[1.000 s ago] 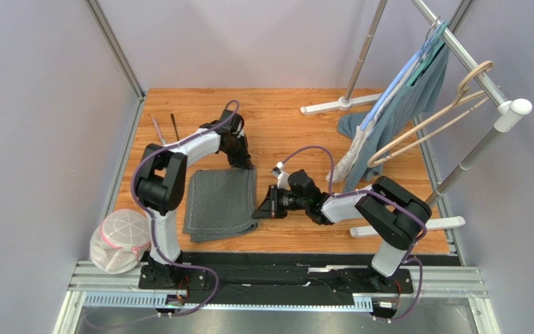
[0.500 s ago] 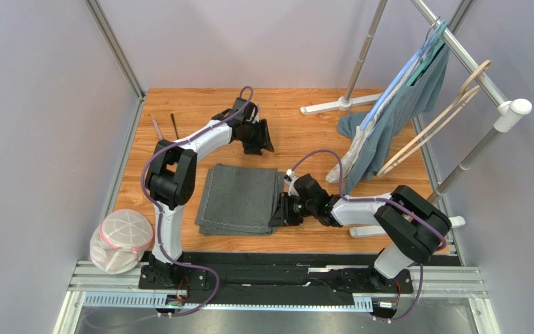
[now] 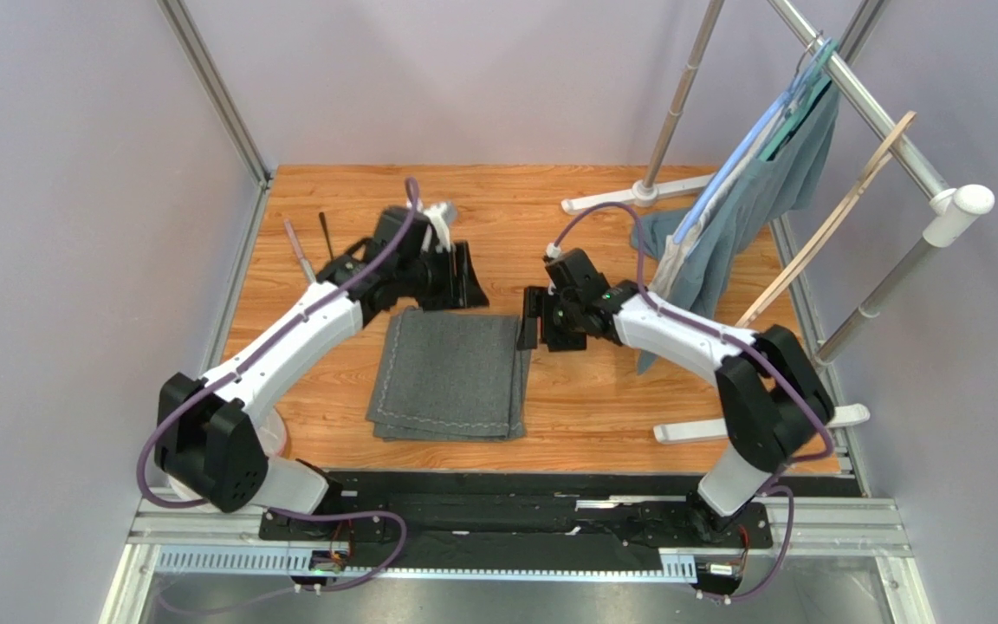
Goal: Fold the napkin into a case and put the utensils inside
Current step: Turn over the upper triangle folded napkin at the center of the board, then smooth out the lower triangle-folded napkin at the center of the board.
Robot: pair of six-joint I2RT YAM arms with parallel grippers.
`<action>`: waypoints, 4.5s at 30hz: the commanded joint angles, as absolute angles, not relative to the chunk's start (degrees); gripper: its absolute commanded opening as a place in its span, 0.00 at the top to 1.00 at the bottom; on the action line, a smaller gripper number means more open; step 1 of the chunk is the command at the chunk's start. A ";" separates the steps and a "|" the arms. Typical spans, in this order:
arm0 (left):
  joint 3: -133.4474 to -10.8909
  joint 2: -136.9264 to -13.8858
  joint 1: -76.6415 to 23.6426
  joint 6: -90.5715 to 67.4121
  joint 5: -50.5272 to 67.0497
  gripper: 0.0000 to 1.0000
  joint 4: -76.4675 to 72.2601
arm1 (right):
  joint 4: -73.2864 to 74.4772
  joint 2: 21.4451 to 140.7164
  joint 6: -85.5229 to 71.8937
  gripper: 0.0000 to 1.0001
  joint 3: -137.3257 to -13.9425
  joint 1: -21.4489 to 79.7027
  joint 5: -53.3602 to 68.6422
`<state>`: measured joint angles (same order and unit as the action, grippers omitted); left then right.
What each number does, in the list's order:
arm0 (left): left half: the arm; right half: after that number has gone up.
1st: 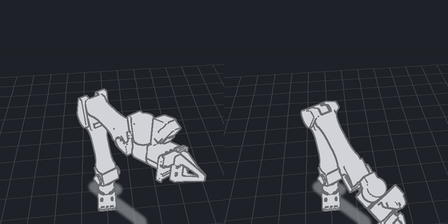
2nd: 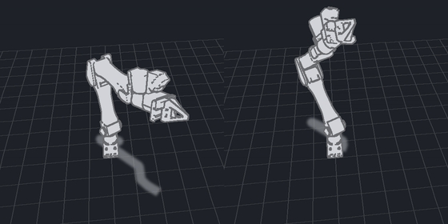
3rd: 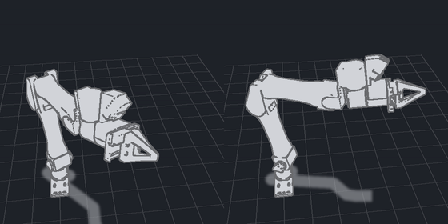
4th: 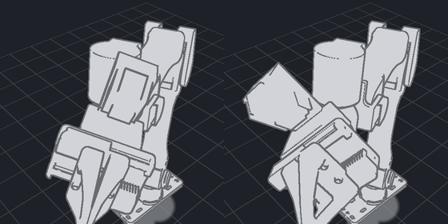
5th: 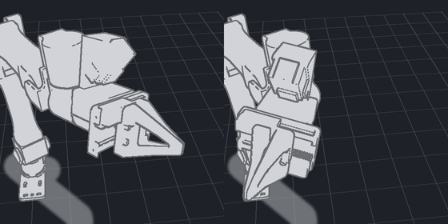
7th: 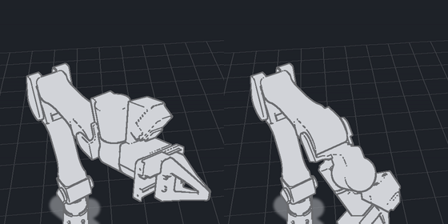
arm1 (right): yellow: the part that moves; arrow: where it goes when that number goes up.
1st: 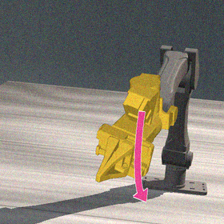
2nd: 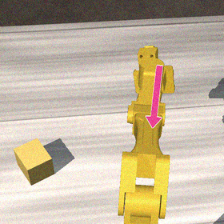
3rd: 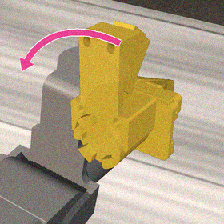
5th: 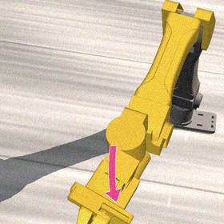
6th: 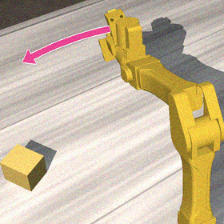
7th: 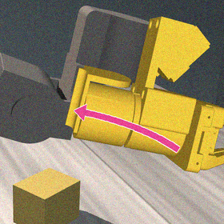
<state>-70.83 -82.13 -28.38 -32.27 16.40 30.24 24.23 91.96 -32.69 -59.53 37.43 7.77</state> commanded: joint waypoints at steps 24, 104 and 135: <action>-53.98 -89.65 -50.45 -43.33 2.20 0.57 19.69 | 21.36 113.99 -28.30 0.61 -80.68 29.36 19.95; -96.86 -121.90 -47.02 -28.39 -9.67 0.60 37.97 | 17.05 105.82 -33.40 1.00 -64.86 22.50 26.01; -95.27 -117.15 -46.23 -31.11 -3.17 0.97 36.91 | 16.00 110.21 -32.08 1.00 -65.30 22.41 23.38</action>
